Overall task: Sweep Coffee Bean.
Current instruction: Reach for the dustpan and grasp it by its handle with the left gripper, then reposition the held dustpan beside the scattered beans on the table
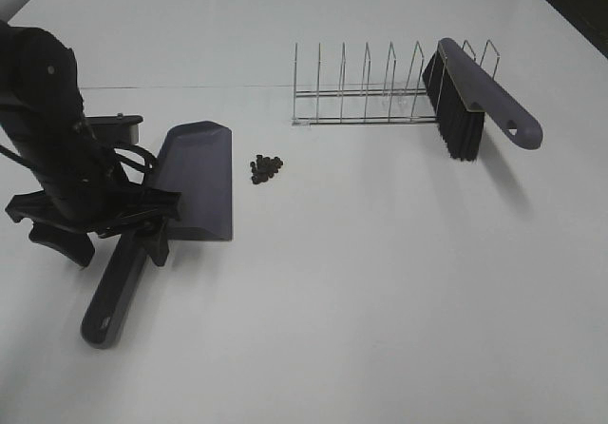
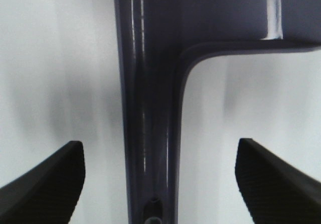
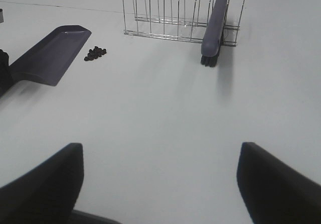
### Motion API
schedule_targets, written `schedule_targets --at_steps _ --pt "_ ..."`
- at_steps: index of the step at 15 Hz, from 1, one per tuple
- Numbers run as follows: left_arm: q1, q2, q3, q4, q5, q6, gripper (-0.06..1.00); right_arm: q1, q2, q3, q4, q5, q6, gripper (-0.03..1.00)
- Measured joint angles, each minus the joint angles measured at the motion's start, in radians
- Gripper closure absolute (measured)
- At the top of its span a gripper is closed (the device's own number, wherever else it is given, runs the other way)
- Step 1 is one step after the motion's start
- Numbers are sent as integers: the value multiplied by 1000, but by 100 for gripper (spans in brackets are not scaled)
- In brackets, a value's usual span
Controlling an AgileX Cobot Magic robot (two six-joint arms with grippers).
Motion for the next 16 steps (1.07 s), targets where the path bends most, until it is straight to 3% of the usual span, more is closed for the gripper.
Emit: schedule_targets --at_steps 7,9,11,16 --pt "-1 77 -5 12 -14 -16 24 0 0 0 0 0 0 26" --pt "-1 80 -7 18 -22 -19 36 0 0 0 0 0 1 26" --pt "-1 84 -10 17 -24 -34 62 0 0 0 0 0 1 26" --pt "-1 84 -11 14 -24 -60 67 0 0 0 0 0 1 26"
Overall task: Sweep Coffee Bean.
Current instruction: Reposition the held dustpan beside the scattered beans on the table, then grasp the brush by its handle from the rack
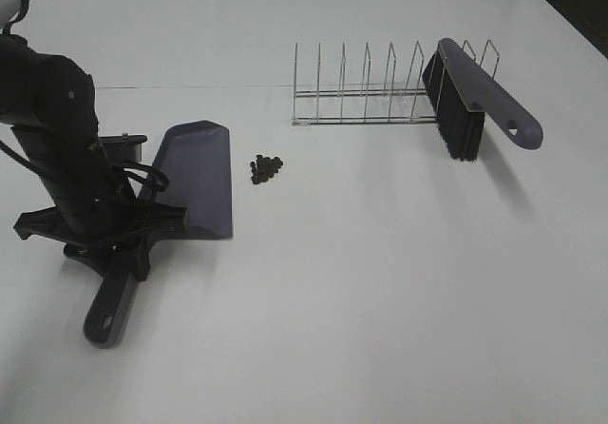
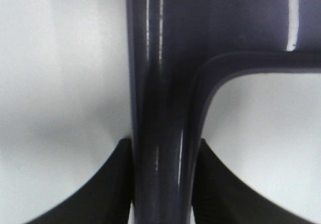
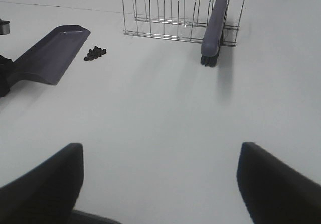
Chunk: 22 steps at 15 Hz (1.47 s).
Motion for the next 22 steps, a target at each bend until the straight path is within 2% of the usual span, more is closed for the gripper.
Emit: schedule_targets --at_steps 7,11,13,14,16,18,22 --pt "0 -103 3 56 2 -37 68 0 0 0 -10 0 0 26" --pt "0 -109 4 62 4 -43 68 0 20 0 -11 -2 0 28" --pt "0 -109 4 62 4 -42 68 0 90 -13 -12 -49 0 30" --pt "0 -109 4 62 4 -36 68 0 201 -22 0 -196 0 30" --pt "0 -109 4 62 4 -35 68 0 366 -49 10 -292 -12 30" --pt "0 -109 4 62 4 -31 68 0 509 -102 12 -319 -22 30" --pt "0 -109 4 65 4 -28 68 0 909 -320 12 -325 -48 30"
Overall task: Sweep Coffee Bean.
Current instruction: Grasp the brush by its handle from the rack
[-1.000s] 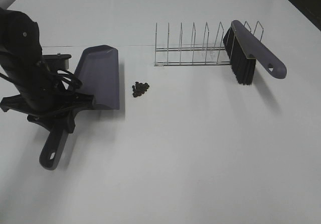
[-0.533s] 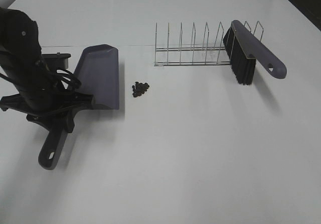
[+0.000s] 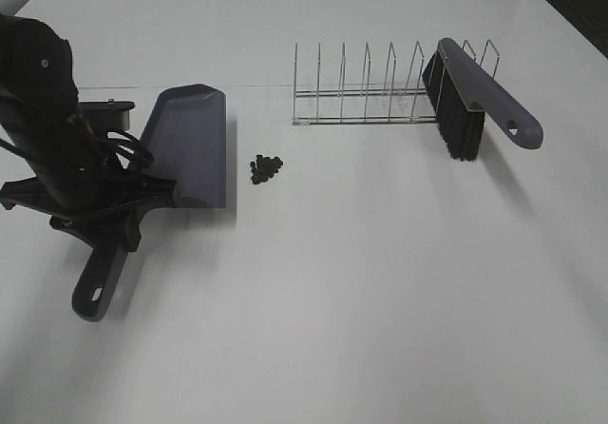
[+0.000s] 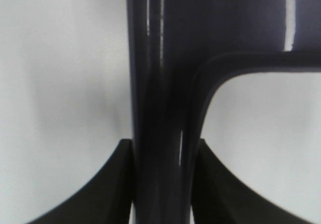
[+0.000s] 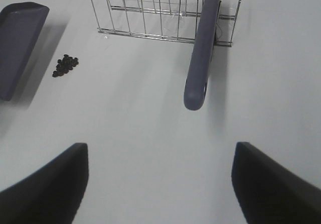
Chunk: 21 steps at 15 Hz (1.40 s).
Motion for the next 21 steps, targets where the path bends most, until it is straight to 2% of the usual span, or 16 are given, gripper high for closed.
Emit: schedule_targets --at_steps 6,7,8,13,16,21 --pt "0 0 0 0 0 15 68 0 448 -345 0 -1 -25 30" --pt "0 0 0 -1 0 18 68 0 579 -475 0 -2 -25 30" --pt "0 0 0 -1 0 18 68 0 653 -538 0 1 -26 30" --pt "0 0 0 -1 0 18 68 0 979 -881 0 139 -9 30" --pt "0 0 0 -2 0 18 68 0 1115 -1036 0 214 22 30" --pt "0 0 0 -3 1 18 68 22 1310 -1251 -116 289 77 30"
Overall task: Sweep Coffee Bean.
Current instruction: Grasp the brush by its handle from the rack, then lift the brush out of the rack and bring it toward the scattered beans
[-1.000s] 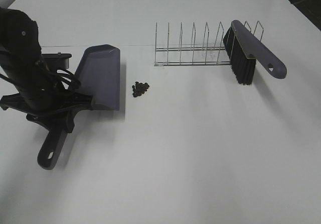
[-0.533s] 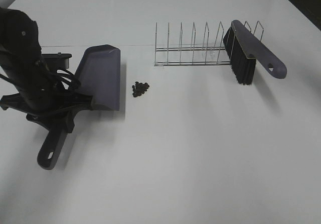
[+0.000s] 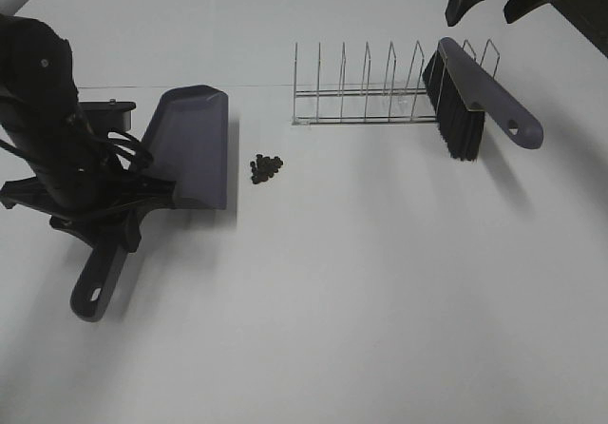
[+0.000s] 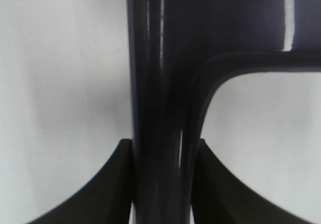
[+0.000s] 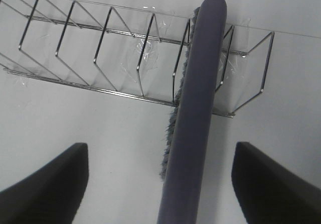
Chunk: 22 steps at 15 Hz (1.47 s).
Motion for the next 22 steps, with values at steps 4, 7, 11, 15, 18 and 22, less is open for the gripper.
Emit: schedule_targets --at_steps 4,7,11,15,18,22 --pt "0 0 0 0 -3 1 68 0 98 -46 -17 6 37 31" --pt "0 0 0 0 -3 1 68 0 159 -52 -23 21 49 31" --pt "0 0 0 0 -3 1 68 0 211 -54 -23 -19 55 34" --pt "0 0 0 0 -4 1 68 0 232 -56 -26 -30 55 46" --pt "0 0 0 0 -4 1 68 -3 232 -77 -45 -14 62 67" --pt "0 0 0 0 -4 1 68 -2 232 -165 -64 39 92 68"
